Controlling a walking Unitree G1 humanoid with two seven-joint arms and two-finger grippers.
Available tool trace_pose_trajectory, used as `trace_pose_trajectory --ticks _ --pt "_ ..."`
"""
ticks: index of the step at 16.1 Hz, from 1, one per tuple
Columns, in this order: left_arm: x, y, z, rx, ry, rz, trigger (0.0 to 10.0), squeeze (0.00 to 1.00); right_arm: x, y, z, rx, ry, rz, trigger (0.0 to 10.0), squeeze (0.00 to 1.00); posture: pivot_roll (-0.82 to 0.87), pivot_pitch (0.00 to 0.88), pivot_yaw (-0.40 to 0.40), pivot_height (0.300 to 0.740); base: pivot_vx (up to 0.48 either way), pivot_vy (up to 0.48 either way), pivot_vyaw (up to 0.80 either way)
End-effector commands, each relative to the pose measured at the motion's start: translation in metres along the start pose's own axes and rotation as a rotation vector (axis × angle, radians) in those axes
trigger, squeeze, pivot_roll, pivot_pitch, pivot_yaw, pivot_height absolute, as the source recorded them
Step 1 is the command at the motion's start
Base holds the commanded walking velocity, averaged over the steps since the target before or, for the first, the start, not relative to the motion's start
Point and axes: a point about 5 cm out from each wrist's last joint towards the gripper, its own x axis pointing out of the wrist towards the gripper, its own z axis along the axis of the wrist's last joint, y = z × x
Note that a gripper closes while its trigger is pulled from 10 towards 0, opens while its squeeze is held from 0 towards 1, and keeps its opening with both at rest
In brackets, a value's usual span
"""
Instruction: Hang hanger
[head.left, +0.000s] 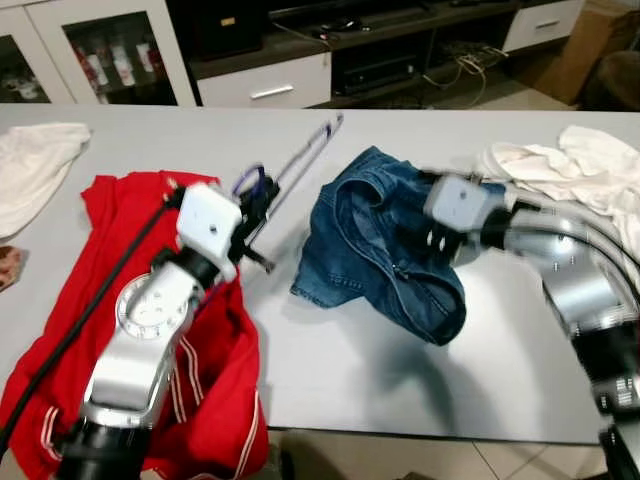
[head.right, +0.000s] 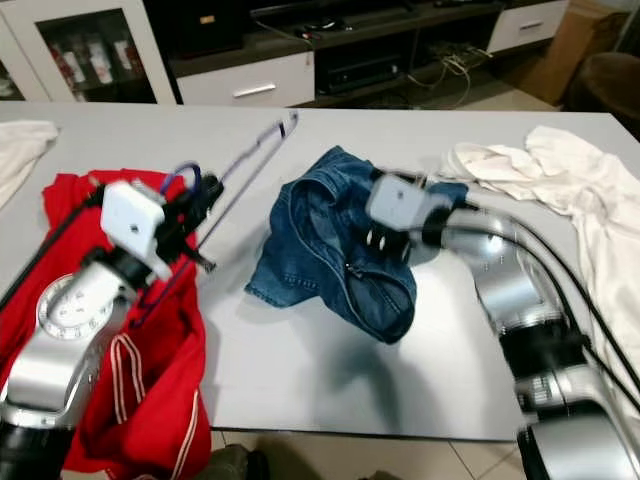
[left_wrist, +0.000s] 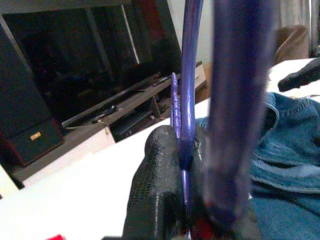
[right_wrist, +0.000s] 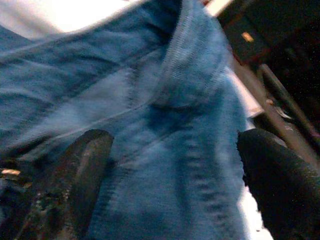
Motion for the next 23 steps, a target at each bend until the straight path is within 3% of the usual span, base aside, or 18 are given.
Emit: trace_pose_trajectory --ticks 1,3,7,8,9,11,16,20,23 --pt "-0.001 -0.002 0.006 0.017 -0.014 -0.009 10.0 0.00 -0.005 0.007 0.006 0.030 -0.042 0.042 10.0 1.00 0.00 0.000 0.059 0.736 0.000 0.000 0.00" --pt "0.001 -0.003 0.010 0.008 -0.030 0.008 10.0 0.00 -0.007 0.017 0.007 0.038 -0.038 0.095 10.0 1.00 -0.01 0.000 0.067 0.736 0.000 0.000 0.00" --pt "0.004 -0.005 0.018 0.009 -0.062 0.022 10.0 0.00 -0.025 0.011 0.010 0.127 -0.033 0.217 10.0 1.00 -0.03 0.000 0.081 0.736 0.000 0.000 0.00" --pt "0.004 -0.005 0.018 0.014 -0.064 0.021 10.0 0.00 -0.028 0.009 0.012 0.150 -0.046 0.226 10.0 0.91 -0.03 0.000 0.081 0.736 0.000 0.000 0.00" --pt "0.006 -0.005 0.019 0.006 -0.073 0.030 10.0 0.00 -0.029 -0.001 0.021 0.278 -0.144 0.216 10.0 0.00 -0.04 0.000 0.081 0.736 0.000 0.000 0.00" --pt "0.009 -0.004 0.023 -0.045 -0.096 0.073 10.0 0.00 -0.025 -0.014 0.032 0.487 -0.301 0.140 10.0 0.00 -0.03 0.000 0.076 0.736 0.000 0.000 0.00" --pt "0.010 -0.009 0.024 -0.103 -0.100 0.122 10.0 0.00 -0.009 -0.017 0.043 0.820 -0.498 0.034 10.0 0.00 0.00 0.000 0.063 0.736 0.000 0.000 0.00" --pt "0.006 0.001 0.019 -0.110 -0.073 0.240 10.0 0.00 0.007 -0.010 0.038 0.855 -0.462 -0.138 10.0 0.00 0.01 0.000 0.031 0.736 0.000 0.000 0.00" --pt "-0.007 0.005 0.007 -0.132 -0.010 0.344 10.0 0.00 0.014 0.014 0.031 0.901 -0.398 -0.191 10.0 0.00 0.04 0.000 -0.015 0.736 0.000 0.000 0.00"
